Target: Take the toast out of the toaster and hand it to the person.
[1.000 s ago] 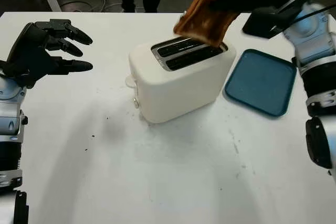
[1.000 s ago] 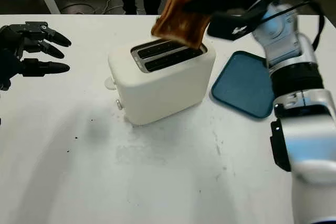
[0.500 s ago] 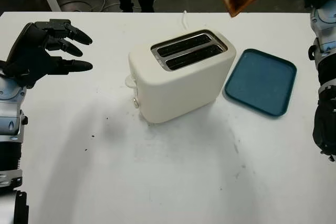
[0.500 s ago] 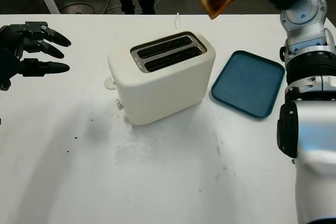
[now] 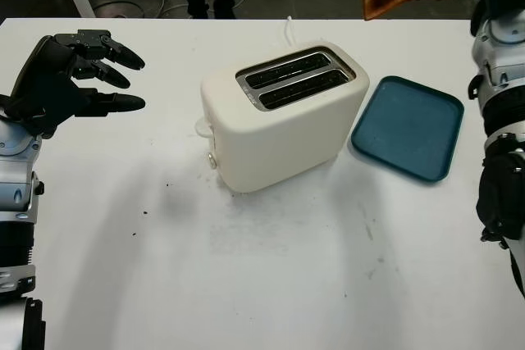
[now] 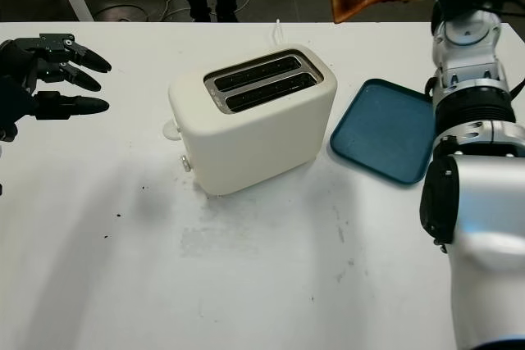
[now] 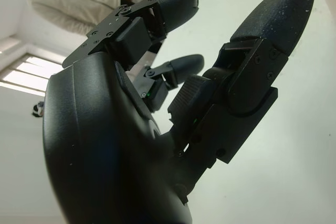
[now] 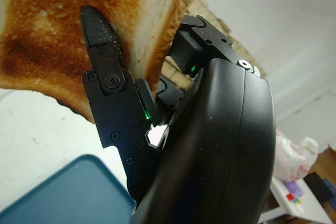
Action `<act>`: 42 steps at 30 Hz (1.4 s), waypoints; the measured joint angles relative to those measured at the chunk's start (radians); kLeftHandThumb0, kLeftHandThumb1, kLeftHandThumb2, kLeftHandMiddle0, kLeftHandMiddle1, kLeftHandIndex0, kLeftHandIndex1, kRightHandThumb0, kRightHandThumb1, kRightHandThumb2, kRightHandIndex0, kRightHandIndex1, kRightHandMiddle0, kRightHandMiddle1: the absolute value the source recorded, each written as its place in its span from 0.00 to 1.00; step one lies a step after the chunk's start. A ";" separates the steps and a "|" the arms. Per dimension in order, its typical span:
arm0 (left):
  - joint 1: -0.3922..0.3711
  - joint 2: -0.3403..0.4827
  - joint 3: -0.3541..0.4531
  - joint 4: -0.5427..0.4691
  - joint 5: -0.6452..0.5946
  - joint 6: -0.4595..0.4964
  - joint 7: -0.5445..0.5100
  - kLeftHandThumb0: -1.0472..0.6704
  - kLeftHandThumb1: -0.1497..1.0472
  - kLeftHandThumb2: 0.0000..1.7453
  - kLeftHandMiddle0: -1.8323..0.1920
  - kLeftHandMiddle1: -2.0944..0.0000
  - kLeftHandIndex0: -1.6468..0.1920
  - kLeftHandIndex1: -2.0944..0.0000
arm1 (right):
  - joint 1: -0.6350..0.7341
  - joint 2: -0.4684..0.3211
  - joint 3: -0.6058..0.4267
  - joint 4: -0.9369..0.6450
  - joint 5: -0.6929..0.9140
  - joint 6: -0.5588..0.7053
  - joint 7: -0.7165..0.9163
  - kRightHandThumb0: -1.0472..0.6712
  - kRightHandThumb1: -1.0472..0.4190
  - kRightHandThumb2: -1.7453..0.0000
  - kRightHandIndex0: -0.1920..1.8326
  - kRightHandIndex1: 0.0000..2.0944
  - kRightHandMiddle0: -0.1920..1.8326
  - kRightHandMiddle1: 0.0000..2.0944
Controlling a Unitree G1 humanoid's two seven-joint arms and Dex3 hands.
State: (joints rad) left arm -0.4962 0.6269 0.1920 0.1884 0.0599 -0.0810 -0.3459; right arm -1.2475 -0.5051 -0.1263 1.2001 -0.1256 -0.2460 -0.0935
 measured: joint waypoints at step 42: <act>0.001 0.000 0.000 0.003 -0.006 -0.010 0.002 0.00 0.65 0.00 0.54 0.56 0.48 0.63 | 0.045 0.112 0.009 0.095 -0.022 0.071 -0.162 0.46 0.09 0.90 0.56 0.83 0.42 0.78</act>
State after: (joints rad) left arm -0.4955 0.6269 0.1922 0.1914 0.0536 -0.0908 -0.3442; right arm -1.2026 -0.3927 -0.1170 1.2949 -0.1477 -0.1750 -0.2560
